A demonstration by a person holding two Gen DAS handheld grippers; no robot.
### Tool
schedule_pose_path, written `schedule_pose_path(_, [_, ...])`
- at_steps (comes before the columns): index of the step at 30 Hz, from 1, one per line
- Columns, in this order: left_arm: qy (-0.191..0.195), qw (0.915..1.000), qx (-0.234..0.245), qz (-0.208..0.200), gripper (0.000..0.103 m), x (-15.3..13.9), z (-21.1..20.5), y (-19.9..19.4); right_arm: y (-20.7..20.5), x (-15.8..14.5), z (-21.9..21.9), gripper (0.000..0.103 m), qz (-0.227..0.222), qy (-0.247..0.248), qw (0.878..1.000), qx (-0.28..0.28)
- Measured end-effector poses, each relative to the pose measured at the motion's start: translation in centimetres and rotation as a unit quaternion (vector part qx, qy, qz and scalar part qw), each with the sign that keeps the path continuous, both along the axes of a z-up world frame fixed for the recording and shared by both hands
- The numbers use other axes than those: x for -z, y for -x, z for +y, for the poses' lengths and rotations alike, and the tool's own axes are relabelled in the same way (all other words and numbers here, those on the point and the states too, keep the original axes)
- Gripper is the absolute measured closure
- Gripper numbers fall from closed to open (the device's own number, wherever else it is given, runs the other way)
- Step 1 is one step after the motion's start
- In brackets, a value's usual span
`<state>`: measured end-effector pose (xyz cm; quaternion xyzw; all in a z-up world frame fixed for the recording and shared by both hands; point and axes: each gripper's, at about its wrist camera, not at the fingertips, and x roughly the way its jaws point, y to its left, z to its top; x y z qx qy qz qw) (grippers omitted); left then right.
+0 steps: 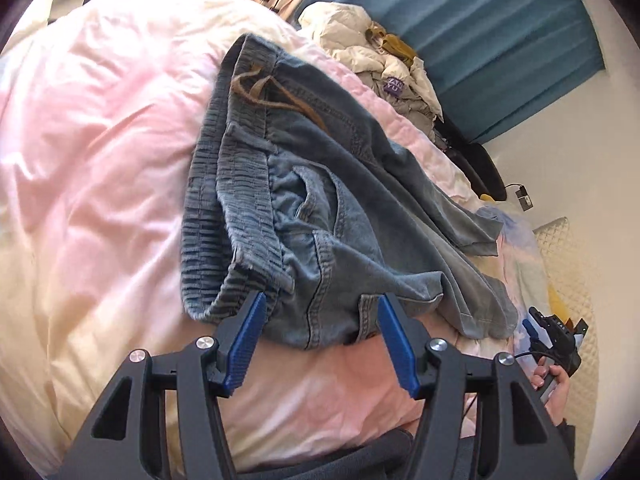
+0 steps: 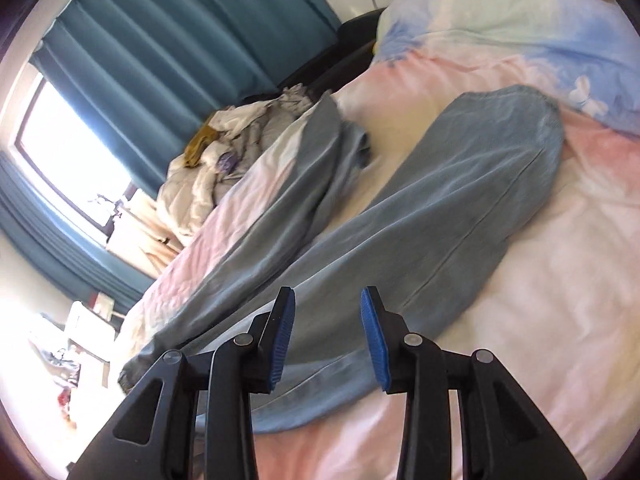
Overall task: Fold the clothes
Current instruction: 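Grasp the elastic jeans waistband with the left gripper and lift it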
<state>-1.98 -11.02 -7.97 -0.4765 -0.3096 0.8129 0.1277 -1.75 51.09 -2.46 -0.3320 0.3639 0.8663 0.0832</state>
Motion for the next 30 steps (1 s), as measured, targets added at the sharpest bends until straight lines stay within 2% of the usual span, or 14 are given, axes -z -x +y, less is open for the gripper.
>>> schedule_pose_path(5, [-0.07,0.9963,-0.015,-0.048,0.043,2.4,-0.9,-0.9,1.1,2.3,-10.2,0.069,-0.014,0.033,0.997,-0.064])
schedule_pose_path(8, [-0.101,0.9918,-0.027,-0.074,0.043,3.9,-0.8,-0.5,1.4,3.0,-13.2,0.069,-0.031,0.029,0.994,-0.099])
schedule_pose_path(12, [-0.147,0.9815,-0.061,-0.107,0.043,6.3,-0.5,0.7,0.6,3.4,-14.7,0.069,-0.04,-0.004,0.994,-0.105])
schedule_pose_path(16, [-0.154,0.9777,-0.079,-0.119,0.043,7.6,0.5,1.6,1.4,4.8,-14.5,0.069,-0.059,-0.009,0.993,-0.105])
schedule_pose_path(19, [-0.173,0.9725,-0.1,-0.12,0.044,8.3,0.4,1.9,2.4,5.5,-14.5,0.069,-0.063,-0.015,0.992,-0.105])
schedule_pose_path(20, [-0.179,0.9704,-0.109,-0.12,0.047,8.5,0.2,1.9,2.6,5.6,-14.6,0.069,-0.064,-0.018,0.992,-0.107])
schedule_pose_path(22, [-0.18,0.9685,-0.127,-0.116,0.063,8.7,0.0,2.0,3.1,6.0,-15.0,0.069,-0.068,-0.023,0.991,-0.11])
schedule_pose_path(23, [-0.176,0.9687,-0.133,-0.114,0.068,8.7,0.0,2.0,3.3,6.2,-15.1,0.069,-0.07,-0.025,0.991,-0.112])
schedule_pose_path(24, [-0.167,0.9701,-0.137,-0.11,0.08,8.6,0.1,2.0,3.5,6.4,-15.2,0.069,-0.071,-0.023,0.991,-0.113])
schedule_pose_path(26, [-0.149,0.9728,-0.144,-0.103,0.093,8.2,0.2,2.0,3.8,6.7,-15.3,0.069,-0.075,-0.02,0.99,-0.115])
schedule_pose_path(27, [-0.144,0.974,-0.145,-0.099,0.096,7.9,0.4,1.9,3.8,6.7,-15.3,0.069,-0.076,-0.022,0.99,-0.114])
schedule_pose_path(30, [-0.154,0.9732,-0.14,-0.098,0.096,7.5,0.6,1.5,3.8,6.7,-15.3,0.069,-0.075,-0.015,0.991,-0.114])
